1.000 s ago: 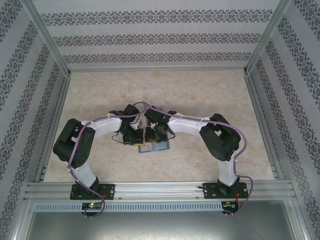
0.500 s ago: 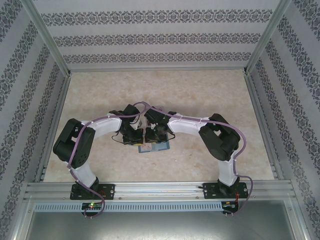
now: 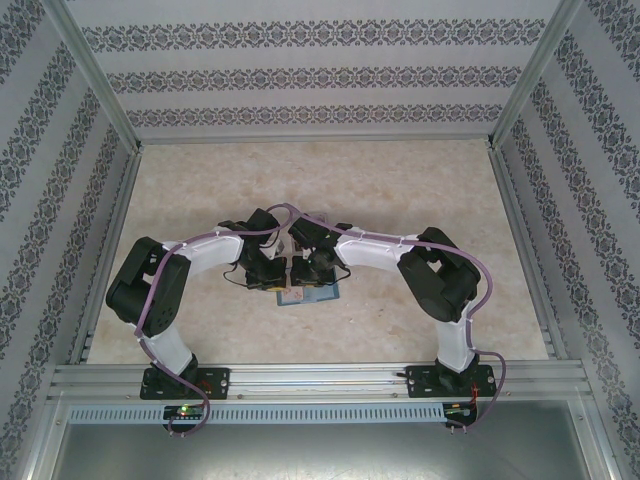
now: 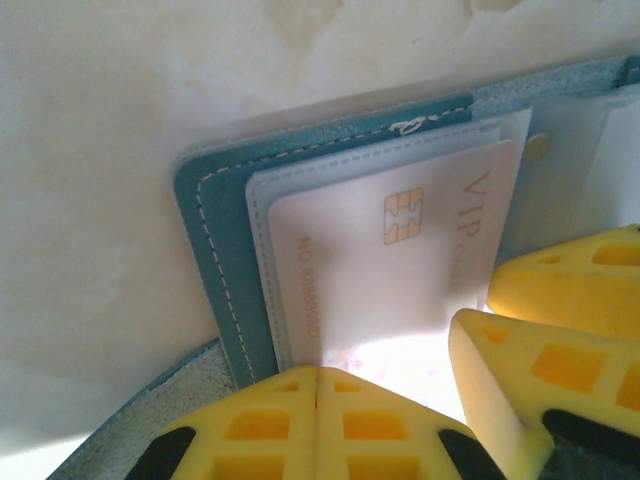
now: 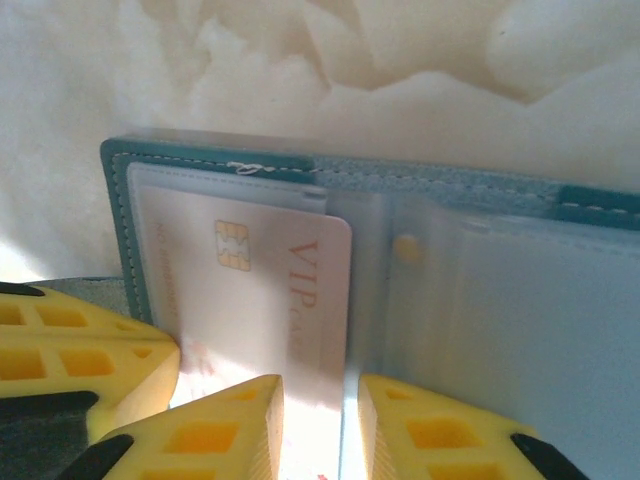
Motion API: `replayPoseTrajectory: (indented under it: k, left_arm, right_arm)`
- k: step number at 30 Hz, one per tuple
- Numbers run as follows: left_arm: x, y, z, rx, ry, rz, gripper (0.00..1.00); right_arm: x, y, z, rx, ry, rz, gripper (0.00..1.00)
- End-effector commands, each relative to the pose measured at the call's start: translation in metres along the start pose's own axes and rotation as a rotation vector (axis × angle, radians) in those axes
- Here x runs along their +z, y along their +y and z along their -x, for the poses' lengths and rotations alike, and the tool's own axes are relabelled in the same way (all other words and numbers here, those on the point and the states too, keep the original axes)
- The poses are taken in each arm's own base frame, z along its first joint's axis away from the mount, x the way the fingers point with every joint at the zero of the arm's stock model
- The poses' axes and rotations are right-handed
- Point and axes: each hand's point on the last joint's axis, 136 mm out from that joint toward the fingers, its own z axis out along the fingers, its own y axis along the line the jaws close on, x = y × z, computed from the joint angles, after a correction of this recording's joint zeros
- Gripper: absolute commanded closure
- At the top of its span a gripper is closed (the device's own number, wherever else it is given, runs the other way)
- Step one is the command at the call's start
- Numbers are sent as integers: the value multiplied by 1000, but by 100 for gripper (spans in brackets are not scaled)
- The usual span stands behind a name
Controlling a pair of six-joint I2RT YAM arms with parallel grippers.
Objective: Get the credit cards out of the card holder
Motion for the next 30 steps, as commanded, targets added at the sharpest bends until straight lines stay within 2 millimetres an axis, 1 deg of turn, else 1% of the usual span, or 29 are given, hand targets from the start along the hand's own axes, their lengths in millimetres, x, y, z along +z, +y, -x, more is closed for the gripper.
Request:
replayPoseTrajectory:
  k: [1, 7, 12, 19, 23, 25, 26, 28, 30]
  left_arm:
    - [-4, 5, -3, 24, -3, 51, 100]
    - [-3, 6, -3, 23, -1, 51, 100]
    - [-3, 5, -2, 23, -1, 51, 100]
    - [-3, 6, -3, 23, 1, 51, 100]
    - [-3, 6, -3, 24, 1, 51, 100]
    - [-3, 5, -2, 23, -1, 50, 100]
    - [-3, 5, -3, 25, 0, 51, 100]
    - [-3, 5, -3, 24, 1, 51, 100]
    - [-3, 6, -3, 23, 2, 52, 100]
  right_arm:
    - [-5, -19, -2, 12, 3, -79, 75]
    - [-11, -10, 0, 10, -15, -41, 80]
    - [-6, -3, 0, 18, -1, 3, 83]
    - [-5, 0, 1, 20, -3, 12, 86]
    - [-5, 1, 1, 19, -3, 17, 86]
    - [-7, 0, 1, 22, -7, 13, 78]
    - [-7, 0, 1, 24, -8, 13, 77]
    - [-8, 2, 2, 23, -11, 20, 77]
    - [-8, 4, 2, 23, -11, 31, 80]
